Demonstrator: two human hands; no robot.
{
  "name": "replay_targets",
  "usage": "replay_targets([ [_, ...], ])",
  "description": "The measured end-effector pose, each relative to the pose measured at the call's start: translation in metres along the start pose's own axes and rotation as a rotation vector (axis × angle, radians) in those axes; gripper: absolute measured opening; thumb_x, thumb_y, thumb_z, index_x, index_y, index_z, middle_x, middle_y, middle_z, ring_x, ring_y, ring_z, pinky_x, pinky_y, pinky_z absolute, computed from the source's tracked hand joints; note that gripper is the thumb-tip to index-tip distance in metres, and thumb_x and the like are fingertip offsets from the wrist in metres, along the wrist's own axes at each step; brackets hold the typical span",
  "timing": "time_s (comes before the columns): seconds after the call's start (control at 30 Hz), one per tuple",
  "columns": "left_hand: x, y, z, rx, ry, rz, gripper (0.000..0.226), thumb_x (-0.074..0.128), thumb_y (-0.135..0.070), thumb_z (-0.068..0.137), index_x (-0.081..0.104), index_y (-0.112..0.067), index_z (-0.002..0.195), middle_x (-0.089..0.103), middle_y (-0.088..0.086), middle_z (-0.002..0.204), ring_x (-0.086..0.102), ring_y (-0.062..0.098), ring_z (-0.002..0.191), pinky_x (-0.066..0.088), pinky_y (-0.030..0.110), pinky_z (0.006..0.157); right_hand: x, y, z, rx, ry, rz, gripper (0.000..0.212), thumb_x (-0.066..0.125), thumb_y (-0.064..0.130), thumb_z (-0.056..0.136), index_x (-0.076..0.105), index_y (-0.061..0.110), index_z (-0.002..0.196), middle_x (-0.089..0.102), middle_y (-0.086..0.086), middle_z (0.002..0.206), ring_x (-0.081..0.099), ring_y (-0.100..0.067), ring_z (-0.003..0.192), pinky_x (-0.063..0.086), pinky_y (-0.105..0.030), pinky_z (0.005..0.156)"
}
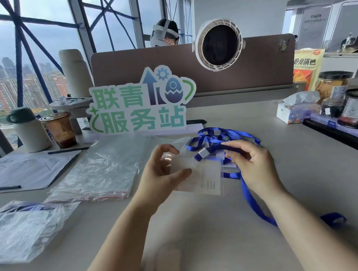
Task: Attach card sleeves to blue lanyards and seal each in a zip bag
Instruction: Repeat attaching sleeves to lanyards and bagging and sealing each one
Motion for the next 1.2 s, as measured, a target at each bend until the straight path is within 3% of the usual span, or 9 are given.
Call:
replay_targets([
  [0.13, -0.012, -0.001, 0.004, -0.024, -0.074, -0.279, 0.037, 0.074, 0.003, 0.066, 0.054, -0.018, 0.089, 0.066, 0.005, 0.077, 0.063, 0.018, 0.060, 0.052, 0.026, 0.050, 0.002, -0.006, 0.000, 0.069, 0.081, -0.014, 0.019, 0.058, 0.013, 0.091, 0.068, 0.024, 0.103, 0.062, 0.008, 0.068, 0.054, 0.005, 0.056, 0.041, -0.004, 0.061],
  [0.27, -0.010, 0.004, 0.008, -0.038, -0.167, -0.398, 0.035, 0.068, 0.009, 0.074, 0.053, -0.014, 0.095, 0.066, 0.000, 0.077, 0.065, 0.014, 0.065, 0.054, 0.024, 0.056, 0.022, -0.012, -0.009, 0.001, 0.336, -0.234, 0.024, 0.053, 0.034, 0.091, 0.056, 0.029, 0.068, 0.045, 0.008, 0.054, 0.039, -0.007, 0.054, 0.033, -0.015, 0.052],
  [0.47, -0.011, 0.016, 0.012, -0.044, -0.355, -0.267, 0.034, 0.071, -0.001, 0.077, 0.051, -0.018, 0.098, 0.062, 0.009, 0.098, 0.061, 0.019, 0.073, 0.049, 0.033, 0.064, 0.036, -0.015, -0.015, -0.159, 0.441, -0.476, 0.029, 0.042, 0.040, 0.096, 0.047, 0.013, 0.085, 0.059, 0.002, 0.069, 0.053, -0.020, 0.065, 0.044, -0.040, 0.063],
  [0.6, -0.015, 0.020, 0.013, -0.020, -0.470, -0.134, 0.036, 0.073, -0.007, 0.078, 0.048, -0.027, 0.094, 0.060, 0.008, 0.105, 0.061, 0.021, 0.075, 0.052, 0.035, 0.065, 0.040, -0.010, -0.023, -0.380, 0.462, -0.563, 0.026, 0.044, 0.037, 0.096, 0.031, 0.027, 0.076, 0.050, 0.003, 0.063, 0.047, -0.025, 0.059, 0.041, -0.040, 0.056],
  [0.67, -0.016, 0.019, 0.012, 0.008, -0.480, -0.031, 0.038, 0.072, -0.008, 0.079, 0.044, -0.028, 0.095, 0.058, 0.003, 0.103, 0.061, 0.020, 0.077, 0.054, 0.031, 0.064, 0.041, -0.007, -0.024, -0.481, 0.428, -0.590, 0.026, 0.043, 0.040, 0.093, 0.041, 0.024, 0.073, 0.047, 0.006, 0.061, 0.044, -0.022, 0.056, 0.040, -0.034, 0.053],
  [0.8, -0.010, 0.019, 0.011, 0.060, -0.360, 0.143, 0.042, 0.068, -0.003, 0.080, 0.042, -0.025, 0.105, 0.057, -0.005, 0.101, 0.062, 0.013, 0.074, 0.050, 0.021, 0.056, 0.035, 0.001, -0.021, -0.486, 0.350, -0.513, 0.028, 0.049, 0.044, 0.086, 0.063, 0.020, 0.080, 0.058, 0.011, 0.069, 0.047, -0.008, 0.063, 0.037, -0.022, 0.063],
  [0.9, -0.005, 0.020, 0.010, 0.071, -0.250, 0.192, 0.046, 0.066, 0.003, 0.077, 0.046, -0.030, 0.102, 0.059, -0.007, 0.101, 0.061, 0.016, 0.074, 0.050, 0.029, 0.061, 0.027, 0.006, -0.017, -0.460, 0.258, -0.423, 0.018, 0.060, 0.037, 0.082, 0.065, 0.020, 0.079, 0.063, 0.013, 0.074, 0.052, -0.003, 0.070, 0.042, -0.024, 0.070],
  [1.03, -0.003, 0.016, 0.008, 0.047, -0.078, 0.237, 0.045, 0.067, 0.006, 0.075, 0.049, -0.027, 0.100, 0.059, -0.001, 0.105, 0.061, 0.018, 0.075, 0.049, 0.021, 0.056, 0.019, 0.010, -0.011, -0.465, 0.170, -0.330, 0.017, 0.065, 0.034, 0.080, 0.065, 0.017, 0.083, 0.065, 0.011, 0.081, 0.058, -0.007, 0.076, 0.046, -0.027, 0.073],
  [1.2, -0.007, 0.010, 0.006, -0.060, 0.069, 0.110, 0.043, 0.069, 0.008, 0.075, 0.053, -0.023, 0.098, 0.063, -0.001, 0.098, 0.064, 0.018, 0.075, 0.053, 0.031, 0.061, 0.010, 0.014, -0.009, -0.297, 0.128, -0.112, 0.011, 0.073, 0.012, 0.078, 0.065, 0.018, 0.082, 0.066, 0.011, 0.079, 0.059, 0.000, 0.078, 0.042, -0.006, 0.069],
])
Point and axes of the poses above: each hand's wrist, its own z-axis towards the middle knuckle, its own x-axis out of the palm, y = z × x, the point moved 3 cm from there along z, towards the middle knuckle
